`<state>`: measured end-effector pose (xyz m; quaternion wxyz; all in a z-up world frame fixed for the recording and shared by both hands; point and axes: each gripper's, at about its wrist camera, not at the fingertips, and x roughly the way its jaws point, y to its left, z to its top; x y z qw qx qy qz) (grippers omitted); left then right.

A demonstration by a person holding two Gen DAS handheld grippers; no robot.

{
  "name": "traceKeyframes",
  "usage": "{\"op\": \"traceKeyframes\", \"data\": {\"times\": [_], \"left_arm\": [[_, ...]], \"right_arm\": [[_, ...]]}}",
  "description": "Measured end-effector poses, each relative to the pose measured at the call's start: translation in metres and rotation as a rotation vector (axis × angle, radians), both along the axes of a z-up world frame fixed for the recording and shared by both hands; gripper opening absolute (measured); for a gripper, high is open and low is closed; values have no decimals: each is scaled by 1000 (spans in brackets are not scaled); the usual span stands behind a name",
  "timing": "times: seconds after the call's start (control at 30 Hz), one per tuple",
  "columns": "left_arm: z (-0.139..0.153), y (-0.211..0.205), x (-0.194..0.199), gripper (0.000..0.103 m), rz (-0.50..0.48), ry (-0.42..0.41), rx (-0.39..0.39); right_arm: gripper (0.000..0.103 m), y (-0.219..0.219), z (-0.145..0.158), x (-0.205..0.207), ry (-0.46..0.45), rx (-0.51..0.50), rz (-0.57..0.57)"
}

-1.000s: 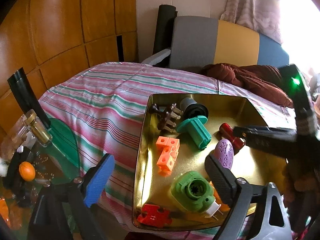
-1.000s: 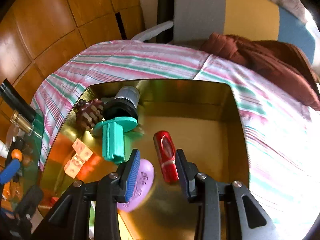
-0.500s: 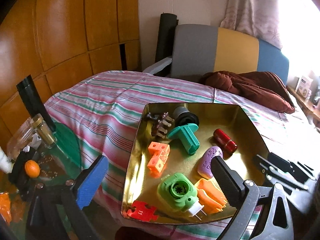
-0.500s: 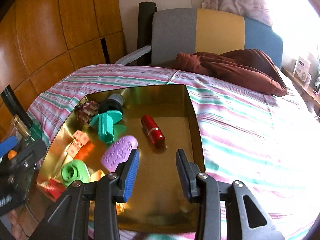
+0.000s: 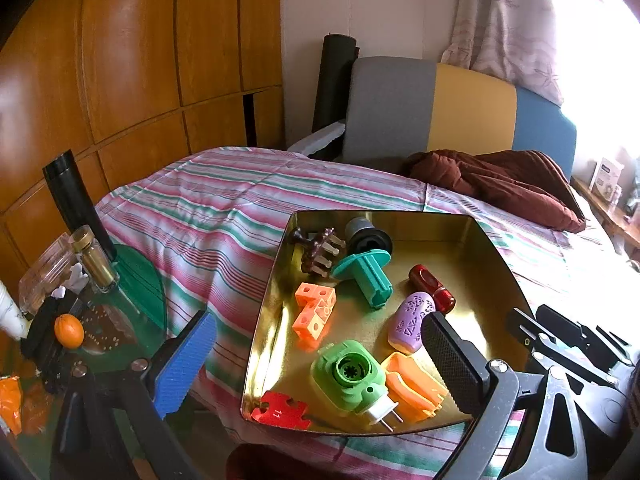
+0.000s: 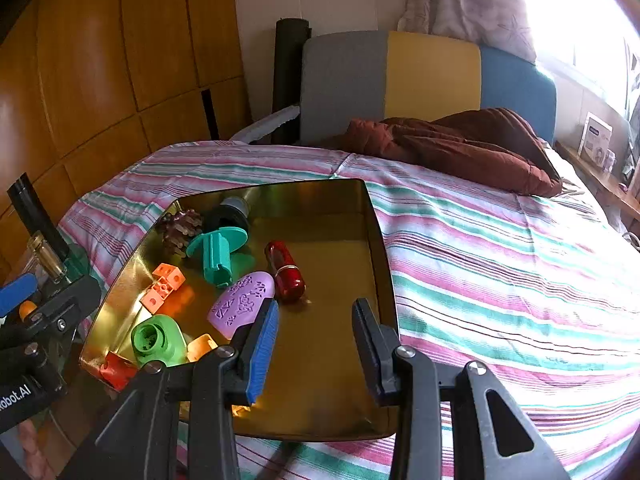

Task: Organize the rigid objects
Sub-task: 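Open the right tool to release the red cylinder and withdraw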

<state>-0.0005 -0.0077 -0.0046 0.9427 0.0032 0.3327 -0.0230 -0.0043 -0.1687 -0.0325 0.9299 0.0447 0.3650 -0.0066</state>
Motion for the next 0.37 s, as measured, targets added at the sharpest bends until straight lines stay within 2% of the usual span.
{"op": "traceKeyframes", "data": {"times": [0.37], "left_arm": [[1,1,-3,103,0,-16,1]], "right_arm": [[38,9,3,-3,-6,-18,33]]}}
